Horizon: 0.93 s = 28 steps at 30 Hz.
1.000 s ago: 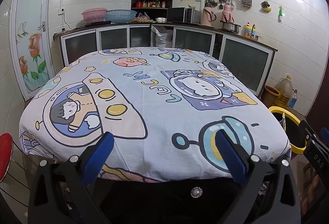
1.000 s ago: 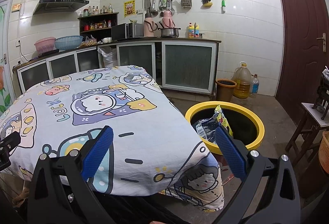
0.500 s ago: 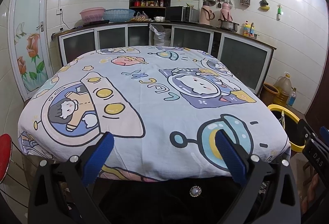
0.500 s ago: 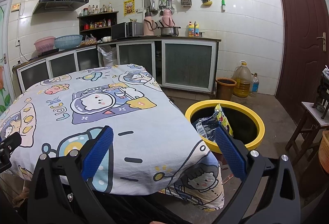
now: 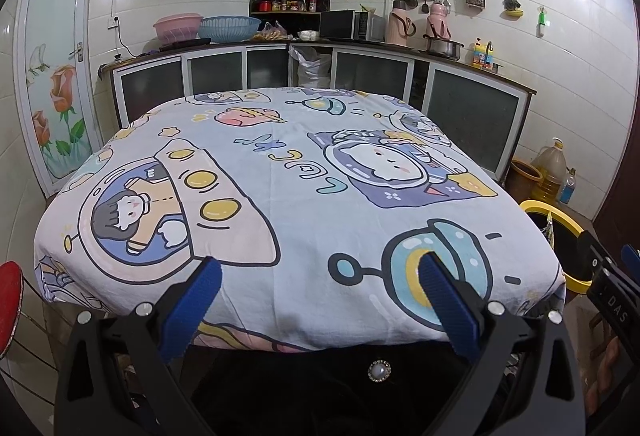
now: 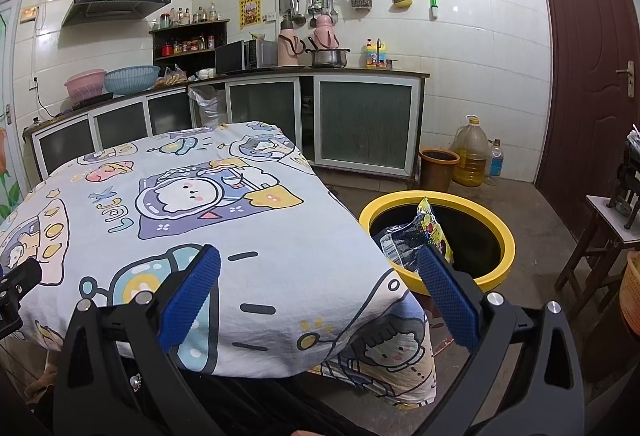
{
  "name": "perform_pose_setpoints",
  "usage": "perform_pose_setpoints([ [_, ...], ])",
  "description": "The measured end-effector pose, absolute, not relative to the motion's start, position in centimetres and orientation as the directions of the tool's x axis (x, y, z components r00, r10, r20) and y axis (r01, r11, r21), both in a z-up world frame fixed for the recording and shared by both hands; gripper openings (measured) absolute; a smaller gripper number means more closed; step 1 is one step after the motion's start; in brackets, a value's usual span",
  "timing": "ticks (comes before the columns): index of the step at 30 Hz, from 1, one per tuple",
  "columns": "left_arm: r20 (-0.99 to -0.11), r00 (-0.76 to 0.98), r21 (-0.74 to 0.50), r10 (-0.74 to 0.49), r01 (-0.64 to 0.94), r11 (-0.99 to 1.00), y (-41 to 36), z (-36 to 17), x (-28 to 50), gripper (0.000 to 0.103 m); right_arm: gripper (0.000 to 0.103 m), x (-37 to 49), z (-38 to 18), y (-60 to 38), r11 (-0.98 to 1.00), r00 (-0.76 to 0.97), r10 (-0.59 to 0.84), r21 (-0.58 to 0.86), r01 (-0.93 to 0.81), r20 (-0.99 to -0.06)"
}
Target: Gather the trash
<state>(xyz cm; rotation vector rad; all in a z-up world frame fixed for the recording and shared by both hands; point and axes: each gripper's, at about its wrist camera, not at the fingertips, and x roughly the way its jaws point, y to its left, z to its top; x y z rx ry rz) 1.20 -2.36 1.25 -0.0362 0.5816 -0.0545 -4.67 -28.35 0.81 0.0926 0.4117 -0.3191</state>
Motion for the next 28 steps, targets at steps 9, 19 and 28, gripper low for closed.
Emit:
perform_pose_setpoints([
  [9,-0.552,0.832,-0.037,-0.054,0.039,0.999,-2.4,1.1,1.35,0.095,0.095,-4.67,0.72,-28.43,0.945,0.865,-0.287,0.025,0.325,-0.412],
  [19,-0.565,0.822,-0.053,-0.072,0.051,0.997,-2.14,0.71,1.77,0.095,0.095,-4.69,0.65,-28.42,0.945,0.863,-0.286,0.026,0.326,-0.416],
  [28,-0.572,0.816,-0.063,-0.082,0.056,0.996,-1.98,0.62,1.94,0.095,0.095,-4.69,0.59,-28.35,0.945,0.863,-0.286,0.026,0.326,-0.417],
])
